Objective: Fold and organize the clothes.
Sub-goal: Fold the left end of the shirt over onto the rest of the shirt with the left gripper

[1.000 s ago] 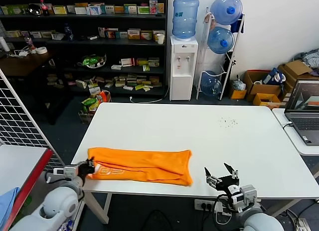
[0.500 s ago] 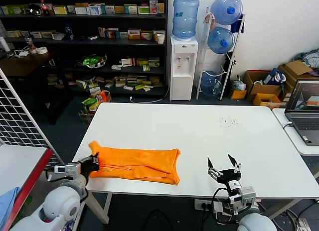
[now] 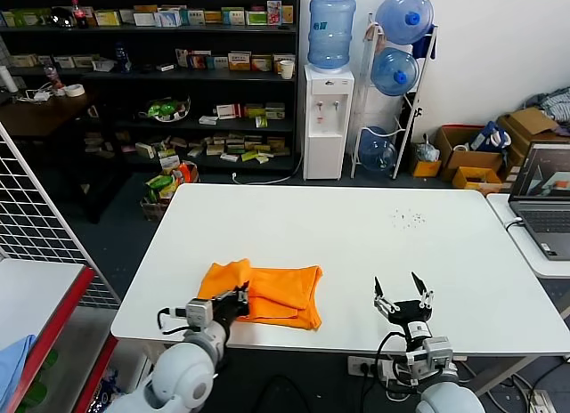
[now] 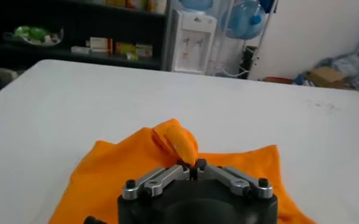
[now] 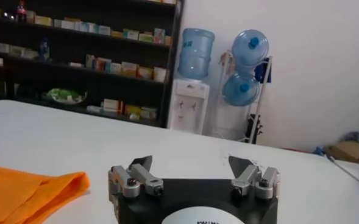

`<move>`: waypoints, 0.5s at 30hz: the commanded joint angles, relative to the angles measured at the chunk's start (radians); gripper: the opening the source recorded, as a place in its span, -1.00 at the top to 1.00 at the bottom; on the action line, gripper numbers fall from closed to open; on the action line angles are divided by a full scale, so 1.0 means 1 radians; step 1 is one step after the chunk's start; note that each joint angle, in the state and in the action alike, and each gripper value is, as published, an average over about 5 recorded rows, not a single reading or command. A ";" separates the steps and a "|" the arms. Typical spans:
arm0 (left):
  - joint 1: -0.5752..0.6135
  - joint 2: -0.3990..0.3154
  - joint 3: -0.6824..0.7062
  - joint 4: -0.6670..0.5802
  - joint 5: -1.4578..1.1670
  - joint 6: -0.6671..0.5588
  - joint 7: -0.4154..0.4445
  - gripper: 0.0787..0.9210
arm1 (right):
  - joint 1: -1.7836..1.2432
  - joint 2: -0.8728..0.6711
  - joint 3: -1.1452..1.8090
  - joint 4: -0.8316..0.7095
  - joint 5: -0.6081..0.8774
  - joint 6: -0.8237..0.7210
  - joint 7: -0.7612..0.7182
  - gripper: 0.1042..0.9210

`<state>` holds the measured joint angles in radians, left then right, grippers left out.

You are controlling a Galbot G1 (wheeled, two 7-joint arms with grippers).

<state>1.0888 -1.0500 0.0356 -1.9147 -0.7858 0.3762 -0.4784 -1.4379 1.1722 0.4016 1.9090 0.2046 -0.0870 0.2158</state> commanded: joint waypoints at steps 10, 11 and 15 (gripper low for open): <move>-0.105 -0.259 0.163 0.099 0.024 -0.004 0.007 0.92 | 0.013 0.050 0.000 -0.037 -0.032 0.019 0.002 -0.76; -0.104 -0.257 0.163 0.102 0.026 -0.012 0.011 0.90 | 0.015 0.050 -0.002 -0.038 -0.032 0.018 0.002 -0.76; -0.100 -0.251 0.153 0.121 0.022 -0.080 0.031 0.72 | 0.021 0.053 -0.012 -0.043 -0.035 0.017 0.002 -0.76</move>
<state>1.0112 -1.2425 0.1600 -1.8311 -0.7669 0.3625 -0.4660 -1.4217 1.2141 0.3960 1.8746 0.1786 -0.0750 0.2169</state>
